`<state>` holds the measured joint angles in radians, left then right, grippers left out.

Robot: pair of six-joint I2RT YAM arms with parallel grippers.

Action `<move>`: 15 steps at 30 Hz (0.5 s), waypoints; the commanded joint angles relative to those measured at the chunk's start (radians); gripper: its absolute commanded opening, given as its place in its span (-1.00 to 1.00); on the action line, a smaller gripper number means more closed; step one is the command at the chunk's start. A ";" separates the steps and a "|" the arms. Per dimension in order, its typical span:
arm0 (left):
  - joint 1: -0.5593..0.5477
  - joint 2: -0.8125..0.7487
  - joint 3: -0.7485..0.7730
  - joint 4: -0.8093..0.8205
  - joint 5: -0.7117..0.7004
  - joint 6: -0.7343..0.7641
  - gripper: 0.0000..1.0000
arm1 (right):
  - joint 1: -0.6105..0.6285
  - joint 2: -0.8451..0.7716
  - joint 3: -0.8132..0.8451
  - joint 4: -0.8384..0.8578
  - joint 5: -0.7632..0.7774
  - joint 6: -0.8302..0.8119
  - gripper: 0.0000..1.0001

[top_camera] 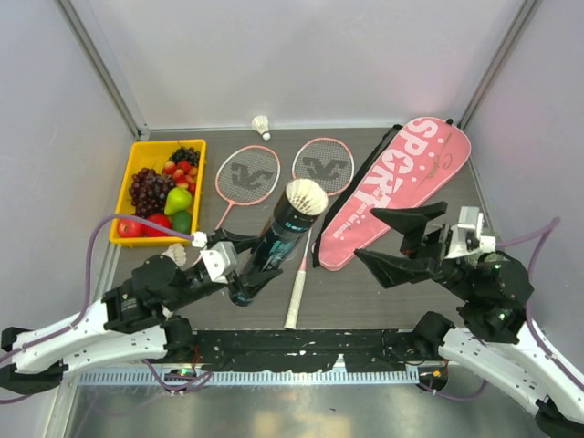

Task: Pack up the badminton gear
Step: Adjust the shuttle tube.

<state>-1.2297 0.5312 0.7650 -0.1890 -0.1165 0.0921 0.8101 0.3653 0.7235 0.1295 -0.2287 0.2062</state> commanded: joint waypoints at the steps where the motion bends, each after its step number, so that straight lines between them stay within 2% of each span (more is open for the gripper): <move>1: -0.004 0.070 0.046 0.168 0.048 -0.058 -1.00 | 0.003 0.101 -0.027 0.327 -0.144 0.132 0.93; 3: -0.004 0.105 0.054 0.183 0.066 -0.066 -1.00 | 0.003 0.150 -0.059 0.431 -0.149 0.206 0.92; 8: -0.004 0.173 0.059 0.269 0.090 -0.086 -1.00 | 0.004 0.259 -0.064 0.542 -0.162 0.282 0.93; 15: -0.002 0.233 0.068 0.353 0.109 -0.130 -1.00 | 0.011 0.349 -0.105 0.591 -0.169 0.355 0.93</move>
<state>-1.2297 0.7498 0.7727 -0.0082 -0.0353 -0.0097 0.8120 0.6823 0.6422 0.5953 -0.3805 0.4808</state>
